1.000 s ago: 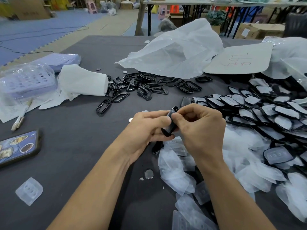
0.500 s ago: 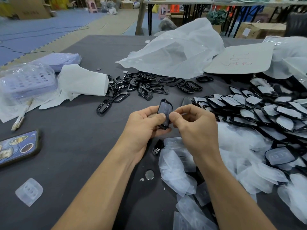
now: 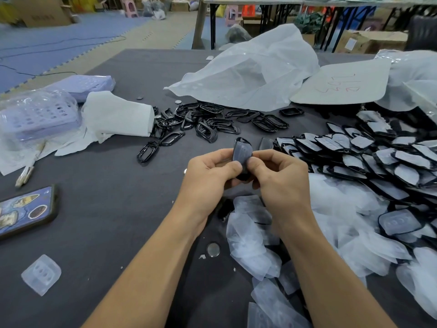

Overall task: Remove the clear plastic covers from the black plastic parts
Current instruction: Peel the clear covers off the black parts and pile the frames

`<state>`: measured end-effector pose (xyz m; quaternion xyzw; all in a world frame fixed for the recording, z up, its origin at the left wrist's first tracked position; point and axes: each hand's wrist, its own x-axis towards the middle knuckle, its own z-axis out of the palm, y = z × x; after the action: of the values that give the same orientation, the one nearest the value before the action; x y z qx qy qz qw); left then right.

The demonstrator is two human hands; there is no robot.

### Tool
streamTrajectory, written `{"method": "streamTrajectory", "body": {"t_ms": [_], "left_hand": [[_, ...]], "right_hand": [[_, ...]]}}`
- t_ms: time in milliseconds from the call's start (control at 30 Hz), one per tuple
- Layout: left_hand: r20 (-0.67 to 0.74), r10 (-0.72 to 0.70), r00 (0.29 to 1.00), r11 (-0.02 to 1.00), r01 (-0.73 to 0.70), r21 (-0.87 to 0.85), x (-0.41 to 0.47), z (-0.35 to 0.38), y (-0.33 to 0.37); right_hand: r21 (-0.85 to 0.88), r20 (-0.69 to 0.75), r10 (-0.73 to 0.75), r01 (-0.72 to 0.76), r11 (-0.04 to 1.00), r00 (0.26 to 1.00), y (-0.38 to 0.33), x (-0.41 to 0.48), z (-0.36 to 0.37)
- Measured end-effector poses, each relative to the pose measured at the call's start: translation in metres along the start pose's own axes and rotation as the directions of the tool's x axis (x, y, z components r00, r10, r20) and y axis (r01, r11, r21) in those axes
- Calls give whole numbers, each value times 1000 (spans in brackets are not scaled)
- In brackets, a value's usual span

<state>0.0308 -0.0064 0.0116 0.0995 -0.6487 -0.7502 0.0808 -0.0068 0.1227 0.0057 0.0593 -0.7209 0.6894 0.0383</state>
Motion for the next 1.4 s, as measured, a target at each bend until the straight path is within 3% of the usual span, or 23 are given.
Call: {"method": "streamTrajectory", "body": {"t_ms": [367,767,900,1000,1233,1400], "left_hand": [[-204,-4,979,1000,2,-11,4,-12,7],[-183,-15,983,1000,10,-28,1,-9,9],[-229,-29,973,998,15,-62,1,-9,11],[-271,-82,959,986,39,-160,4,-11,12],[-418,-50,907,975,-46,-217,6,-12,13],[-468,-29,883,972,-83,-218,6,-7,11]], "right_hand": [[-67,52,-73,77,995,996,-1,-7,8],[-88,60,-32,37,995,998,-1,-7,7],[19,94,8,-10,1000,996,-5,-9,9],[114,23,104,-106,988,994,-8,-7,4],[-41,99,16,-12,999,995,-8,-13,6],[-29,97,56,-53,998,994,-7,-14,10]]}}
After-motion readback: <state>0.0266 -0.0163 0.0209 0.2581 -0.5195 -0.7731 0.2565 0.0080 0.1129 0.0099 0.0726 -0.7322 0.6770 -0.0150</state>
